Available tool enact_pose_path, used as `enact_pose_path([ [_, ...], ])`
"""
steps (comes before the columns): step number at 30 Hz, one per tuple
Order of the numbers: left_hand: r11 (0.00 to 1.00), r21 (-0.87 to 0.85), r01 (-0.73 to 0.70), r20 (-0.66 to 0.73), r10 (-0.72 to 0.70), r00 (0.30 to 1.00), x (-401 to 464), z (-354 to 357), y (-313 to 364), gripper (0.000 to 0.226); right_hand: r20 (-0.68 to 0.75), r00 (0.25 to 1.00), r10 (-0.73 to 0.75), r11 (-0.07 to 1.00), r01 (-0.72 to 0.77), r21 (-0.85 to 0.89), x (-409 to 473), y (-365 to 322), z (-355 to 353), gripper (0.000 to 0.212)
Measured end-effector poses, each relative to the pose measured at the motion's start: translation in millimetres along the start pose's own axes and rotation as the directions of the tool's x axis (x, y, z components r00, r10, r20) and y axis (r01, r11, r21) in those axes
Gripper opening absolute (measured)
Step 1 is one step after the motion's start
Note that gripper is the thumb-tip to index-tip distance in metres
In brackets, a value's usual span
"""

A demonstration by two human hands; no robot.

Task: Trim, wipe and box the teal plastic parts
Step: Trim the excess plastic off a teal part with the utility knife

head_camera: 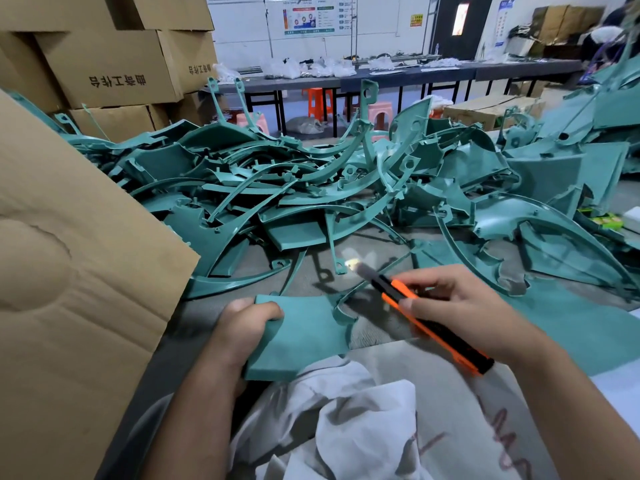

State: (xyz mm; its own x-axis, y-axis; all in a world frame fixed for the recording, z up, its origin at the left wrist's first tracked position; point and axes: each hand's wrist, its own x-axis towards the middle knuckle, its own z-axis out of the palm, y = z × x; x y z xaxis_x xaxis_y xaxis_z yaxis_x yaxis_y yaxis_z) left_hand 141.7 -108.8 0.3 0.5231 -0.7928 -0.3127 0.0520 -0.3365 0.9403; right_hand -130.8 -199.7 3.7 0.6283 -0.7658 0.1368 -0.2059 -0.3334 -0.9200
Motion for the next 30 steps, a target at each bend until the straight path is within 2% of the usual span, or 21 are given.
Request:
enact_pose_path([
  [2,1.0,-0.018,0.019,0.046,-0.018,0.999,0,-3,1,0.015,-0.067,0.997,-0.026,0.977,0.04,0.21,-2,-1,-4,0.029],
  [4,0.998,-0.046,0.047,0.082,-0.043,0.996,2,-6,1,0.012,-0.109,0.993,-0.043,0.9,0.086,0.427,0,1,-5,0.036],
  [7,0.98,-0.133,0.151,0.172,-0.127,0.977,2,-10,2,0.01,-0.065,0.99,-0.125,0.682,0.134,0.719,1,0,-7,0.043],
  [10,0.924,-0.265,0.276,0.288,-0.197,0.937,1,-9,5,0.021,-0.029,0.968,-0.249,0.449,0.142,0.882,0,3,-8,0.04],
  [11,0.915,-0.297,0.274,0.323,-0.174,0.93,2,-10,5,0.02,-0.047,0.969,-0.242,0.443,0.153,0.883,1,2,-7,0.038],
  [15,0.92,-0.285,0.269,0.5,-0.097,0.861,-2,-9,8,0.022,-0.222,0.975,-0.029,0.655,0.186,0.732,9,1,7,0.049],
  [19,0.973,-0.185,0.139,0.571,-0.009,0.821,-8,2,5,0.024,-0.206,0.978,-0.02,0.684,0.164,0.71,11,-3,25,0.058],
  [22,0.945,-0.29,0.153,0.573,0.044,0.819,-9,5,4,0.04,-0.266,0.961,0.069,0.697,0.144,0.702,12,-8,28,0.054],
  [24,0.894,-0.408,0.183,0.573,0.095,0.814,-9,6,5,0.046,-0.316,0.938,0.142,0.667,0.145,0.731,14,-9,29,0.043],
  [26,0.869,-0.485,0.097,0.49,0.177,0.854,-6,9,6,0.052,-0.359,0.911,0.202,0.582,0.183,0.792,15,-10,29,0.032],
  [28,0.874,-0.485,-0.017,0.422,0.251,0.871,-3,13,5,0.044,-0.378,0.892,0.247,0.48,0.227,0.848,16,-12,29,0.031],
  [30,0.908,-0.398,-0.133,0.391,0.3,0.87,-2,15,-1,0.039,-0.381,0.882,0.277,0.424,0.243,0.872,16,-14,30,0.032],
])
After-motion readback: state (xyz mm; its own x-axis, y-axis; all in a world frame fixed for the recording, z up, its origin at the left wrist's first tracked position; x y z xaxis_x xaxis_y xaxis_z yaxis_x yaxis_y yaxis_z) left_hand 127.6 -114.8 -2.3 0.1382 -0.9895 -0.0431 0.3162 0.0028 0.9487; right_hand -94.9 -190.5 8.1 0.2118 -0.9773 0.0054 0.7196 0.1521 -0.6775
